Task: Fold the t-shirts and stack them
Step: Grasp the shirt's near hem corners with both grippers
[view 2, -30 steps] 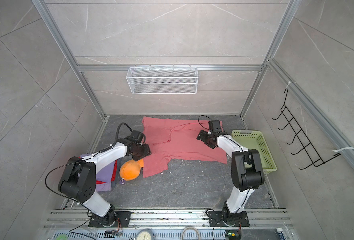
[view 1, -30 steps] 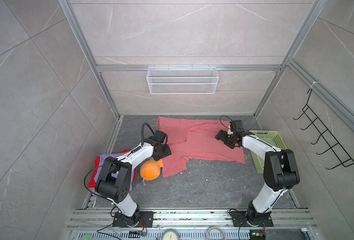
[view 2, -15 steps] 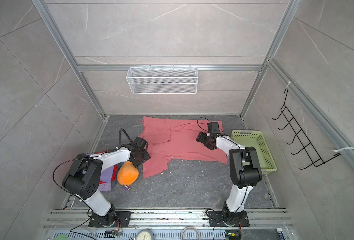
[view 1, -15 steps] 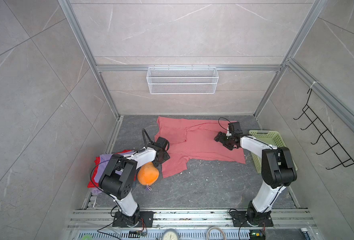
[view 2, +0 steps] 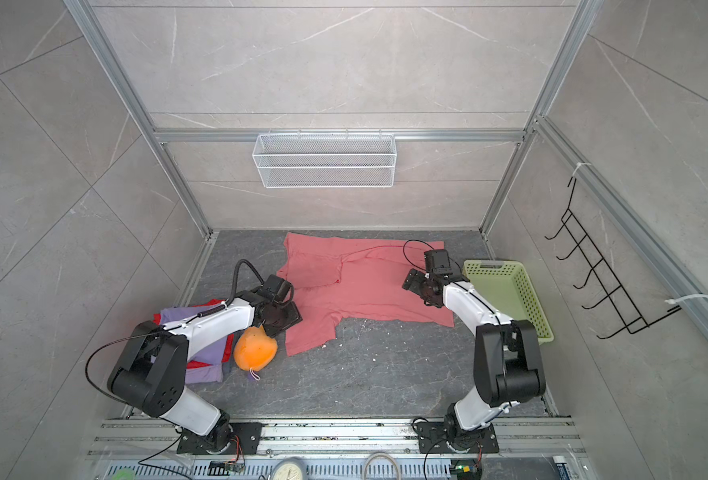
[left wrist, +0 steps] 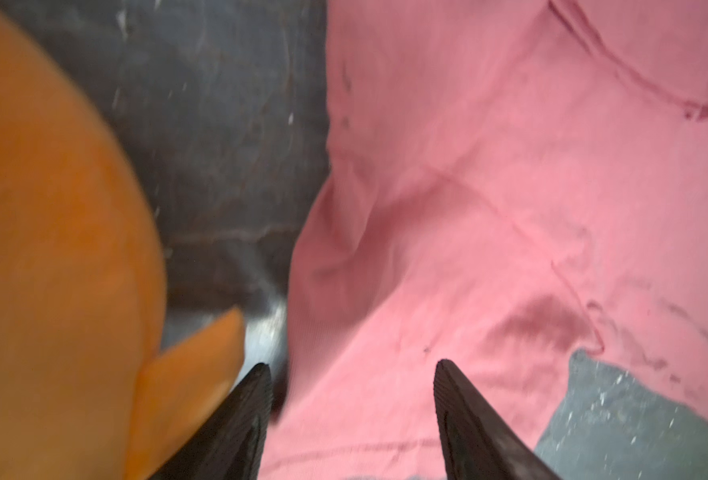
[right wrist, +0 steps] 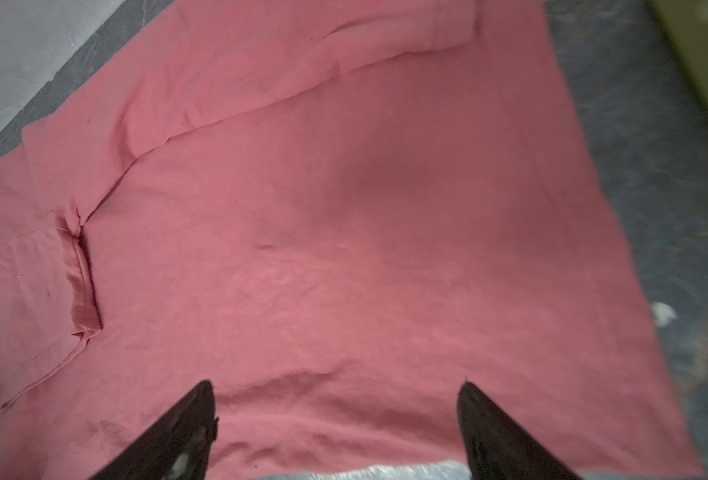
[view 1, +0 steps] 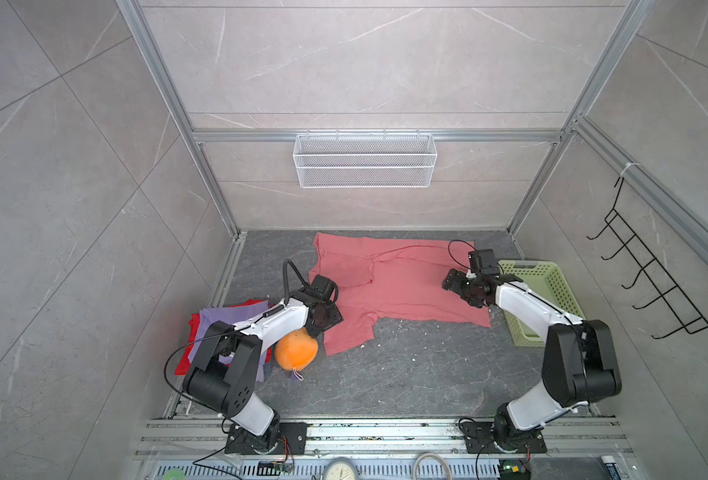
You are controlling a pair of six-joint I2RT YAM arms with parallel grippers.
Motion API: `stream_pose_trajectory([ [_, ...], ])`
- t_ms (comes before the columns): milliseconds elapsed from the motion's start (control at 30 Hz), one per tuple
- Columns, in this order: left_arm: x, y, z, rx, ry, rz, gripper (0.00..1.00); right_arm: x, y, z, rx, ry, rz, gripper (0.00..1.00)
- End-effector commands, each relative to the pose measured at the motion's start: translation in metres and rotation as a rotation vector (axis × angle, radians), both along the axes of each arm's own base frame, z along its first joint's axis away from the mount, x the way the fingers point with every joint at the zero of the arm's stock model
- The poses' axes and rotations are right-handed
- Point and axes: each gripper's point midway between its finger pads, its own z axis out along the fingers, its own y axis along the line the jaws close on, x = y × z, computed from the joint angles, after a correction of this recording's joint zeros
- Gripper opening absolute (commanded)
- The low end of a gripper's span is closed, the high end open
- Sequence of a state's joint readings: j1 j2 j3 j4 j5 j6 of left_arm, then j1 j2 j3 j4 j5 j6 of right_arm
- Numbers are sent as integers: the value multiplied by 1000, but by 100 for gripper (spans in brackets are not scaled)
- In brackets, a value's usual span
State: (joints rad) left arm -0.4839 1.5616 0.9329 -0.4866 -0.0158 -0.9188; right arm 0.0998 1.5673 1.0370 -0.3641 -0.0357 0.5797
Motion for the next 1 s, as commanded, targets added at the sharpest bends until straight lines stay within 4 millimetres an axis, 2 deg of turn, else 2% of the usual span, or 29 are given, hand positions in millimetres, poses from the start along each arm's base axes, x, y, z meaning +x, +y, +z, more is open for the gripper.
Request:
stream_pose_trajectory([
  [0,-36,5,-5,34,111,-11,65,-30,-31,-13,-45,74,-101,92],
  [167,-60,1,-23,76,206,-15,62,-50,-46,-29,-34,97,-193,92],
  [300,-71,-1,-25,91,226,-13,61,-61,-53,-33,-35,112,-238,92],
  [467,-82,-4,-33,71,238,22,59,-86,-65,-45,-59,147,-321,92],
  [500,-83,-4,-35,67,239,27,57,-89,-65,-47,-51,145,-326,92],
  [600,-82,-5,-37,60,227,28,43,-90,-60,-57,-21,162,-320,90],
  [767,-75,-8,-36,55,199,14,24,-81,-58,-75,4,187,-337,79],
  [867,-73,-9,-35,39,181,21,18,-78,-61,-82,-17,211,-350,66],
  [967,-74,-7,-33,36,163,29,16,-81,-67,-92,-47,243,-384,60],
])
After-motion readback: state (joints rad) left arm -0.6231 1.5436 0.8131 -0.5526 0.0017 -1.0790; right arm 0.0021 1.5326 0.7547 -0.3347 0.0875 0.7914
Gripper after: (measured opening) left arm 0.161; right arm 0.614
